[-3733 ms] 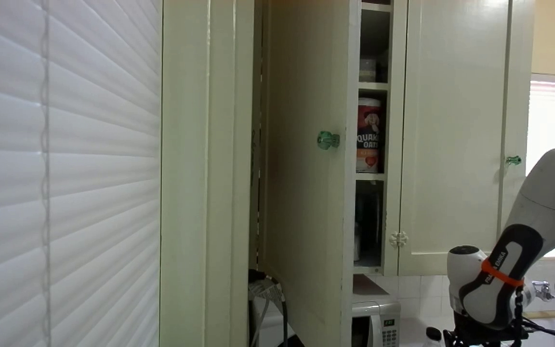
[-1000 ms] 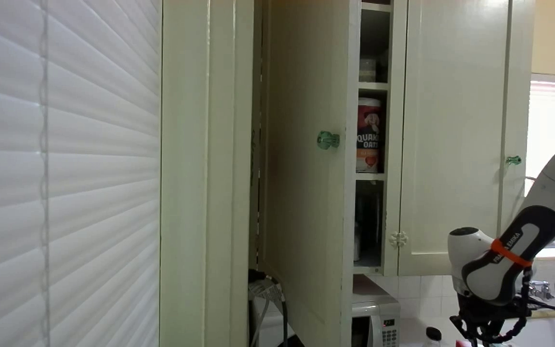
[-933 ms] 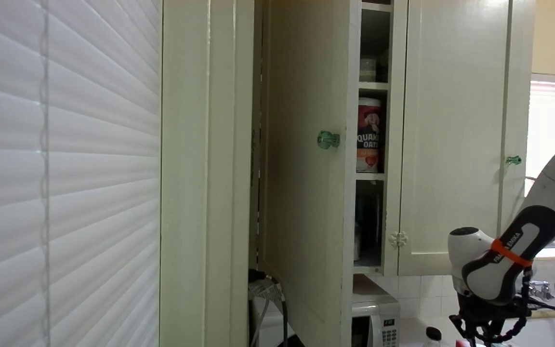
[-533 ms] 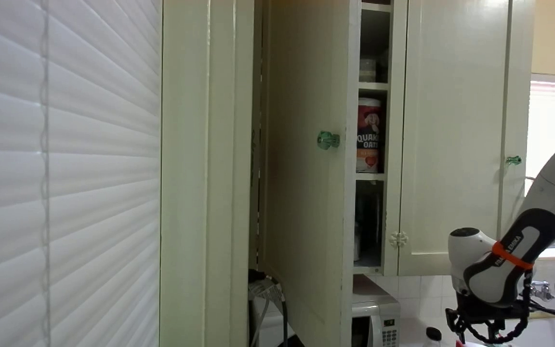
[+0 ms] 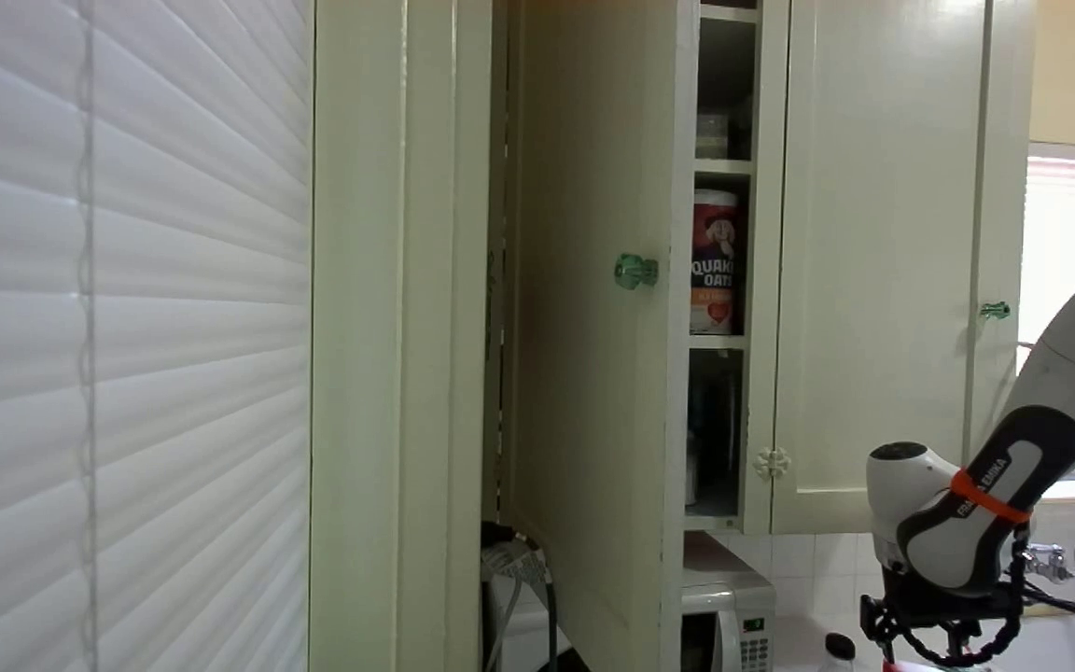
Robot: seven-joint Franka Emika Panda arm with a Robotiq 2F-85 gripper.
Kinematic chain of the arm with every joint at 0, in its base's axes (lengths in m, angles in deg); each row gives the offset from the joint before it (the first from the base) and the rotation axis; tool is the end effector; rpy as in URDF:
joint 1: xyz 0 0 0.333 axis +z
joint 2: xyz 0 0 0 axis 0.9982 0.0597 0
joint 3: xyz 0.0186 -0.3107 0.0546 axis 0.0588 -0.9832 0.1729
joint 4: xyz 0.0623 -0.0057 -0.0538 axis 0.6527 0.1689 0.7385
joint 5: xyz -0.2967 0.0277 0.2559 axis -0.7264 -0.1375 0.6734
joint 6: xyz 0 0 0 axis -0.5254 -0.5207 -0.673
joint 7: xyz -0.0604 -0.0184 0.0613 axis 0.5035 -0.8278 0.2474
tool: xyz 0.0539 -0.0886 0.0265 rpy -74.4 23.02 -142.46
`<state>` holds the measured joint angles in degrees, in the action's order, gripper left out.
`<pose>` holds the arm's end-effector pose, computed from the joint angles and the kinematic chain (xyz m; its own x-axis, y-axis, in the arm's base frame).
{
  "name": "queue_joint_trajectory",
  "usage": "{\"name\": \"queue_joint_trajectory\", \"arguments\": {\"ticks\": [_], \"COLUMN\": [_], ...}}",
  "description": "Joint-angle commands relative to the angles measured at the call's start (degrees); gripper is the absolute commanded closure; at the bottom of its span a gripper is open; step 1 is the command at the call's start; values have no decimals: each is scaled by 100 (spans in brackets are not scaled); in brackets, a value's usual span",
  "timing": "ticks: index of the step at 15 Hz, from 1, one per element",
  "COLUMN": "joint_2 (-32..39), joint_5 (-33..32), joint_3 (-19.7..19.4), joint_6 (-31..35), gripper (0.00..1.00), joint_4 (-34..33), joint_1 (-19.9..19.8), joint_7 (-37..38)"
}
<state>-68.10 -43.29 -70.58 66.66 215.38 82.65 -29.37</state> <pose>0.4568 -0.2151 0.2393 0.6829 -0.7105 0.1697 -0.7298 -0.6539 0.1995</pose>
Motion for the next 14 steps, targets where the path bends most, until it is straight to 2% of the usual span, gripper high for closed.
{"name": "queue_joint_trajectory", "arguments": {"ticks": [1,7,14], "joint_2": [137,492,882], "joint_5": [82,635,969], "joint_3": [83,219,101], "joint_6": [57,192,345], "gripper": [0,0,0], "joint_4": [-98,-314,-588], "joint_1": [-90,-136,-75], "joint_7": [66,26,73]}}
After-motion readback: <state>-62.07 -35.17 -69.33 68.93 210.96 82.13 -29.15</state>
